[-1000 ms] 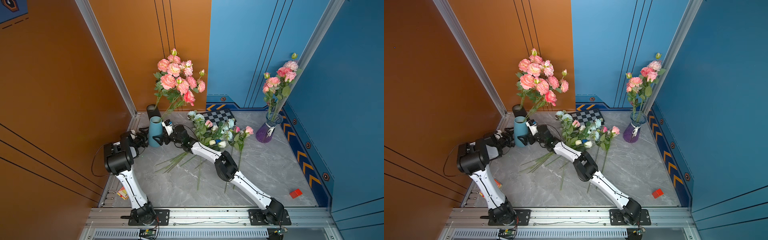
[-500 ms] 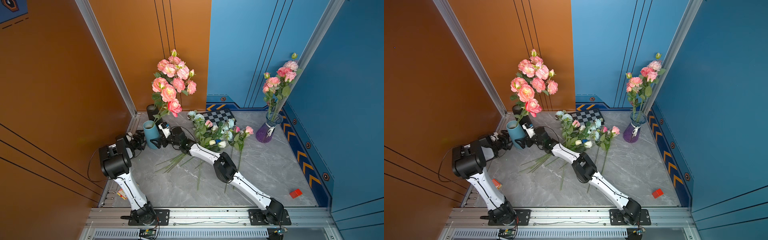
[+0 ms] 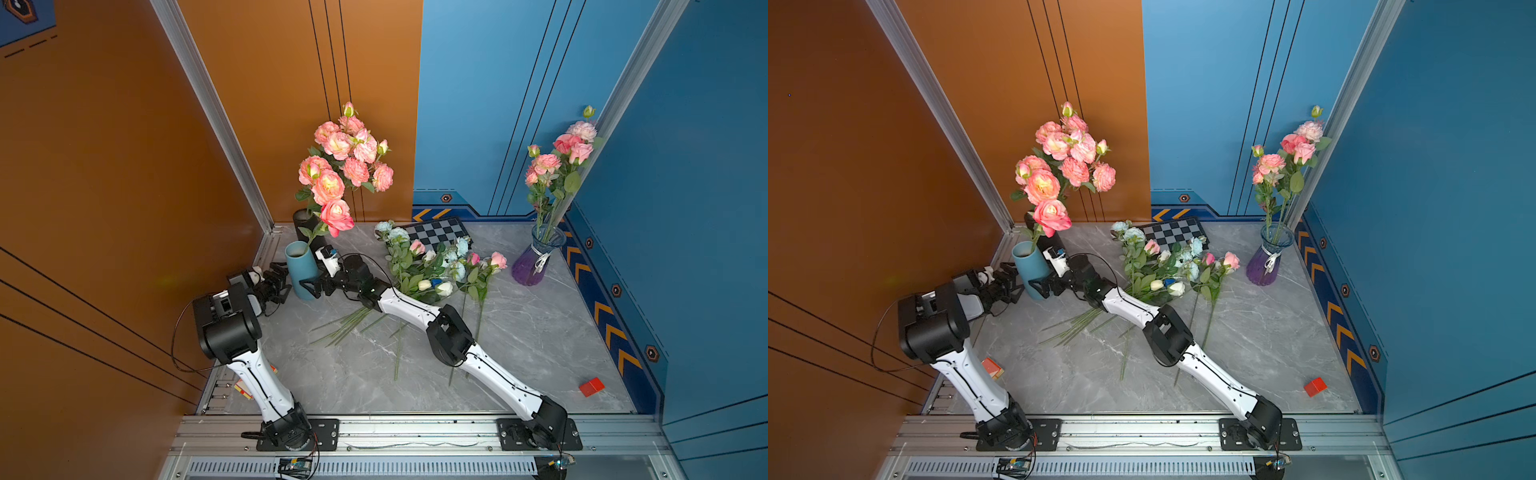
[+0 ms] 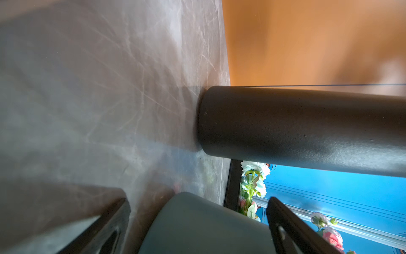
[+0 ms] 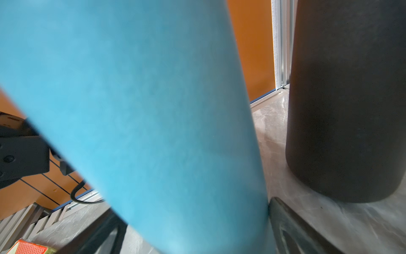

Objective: Place the pink flowers into the vase
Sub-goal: Move the vase to the center of the board.

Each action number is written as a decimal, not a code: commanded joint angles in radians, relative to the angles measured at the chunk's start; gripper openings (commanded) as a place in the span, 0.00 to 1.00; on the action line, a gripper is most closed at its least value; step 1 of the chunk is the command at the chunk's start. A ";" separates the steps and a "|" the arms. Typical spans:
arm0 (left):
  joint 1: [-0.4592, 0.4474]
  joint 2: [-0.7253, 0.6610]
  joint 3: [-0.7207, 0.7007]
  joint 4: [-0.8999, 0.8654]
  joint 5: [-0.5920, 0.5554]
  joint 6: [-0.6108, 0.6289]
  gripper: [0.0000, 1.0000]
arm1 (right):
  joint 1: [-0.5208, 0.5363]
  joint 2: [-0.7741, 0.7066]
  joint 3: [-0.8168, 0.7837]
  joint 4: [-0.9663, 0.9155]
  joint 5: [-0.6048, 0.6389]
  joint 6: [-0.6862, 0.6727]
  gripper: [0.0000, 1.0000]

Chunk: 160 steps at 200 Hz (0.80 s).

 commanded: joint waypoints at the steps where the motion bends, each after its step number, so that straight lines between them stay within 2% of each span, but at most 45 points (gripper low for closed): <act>1: -0.041 0.001 -0.035 -0.168 -0.026 0.069 0.99 | 0.023 -0.068 -0.005 -0.015 -0.025 -0.030 1.00; 84: -0.057 -0.032 -0.076 -0.256 -0.052 0.112 0.99 | 0.033 -0.100 -0.025 -0.032 -0.054 -0.072 1.00; 160: -0.067 -0.125 -0.153 -0.363 -0.078 0.158 0.98 | 0.040 -0.167 -0.105 -0.038 -0.081 -0.099 1.00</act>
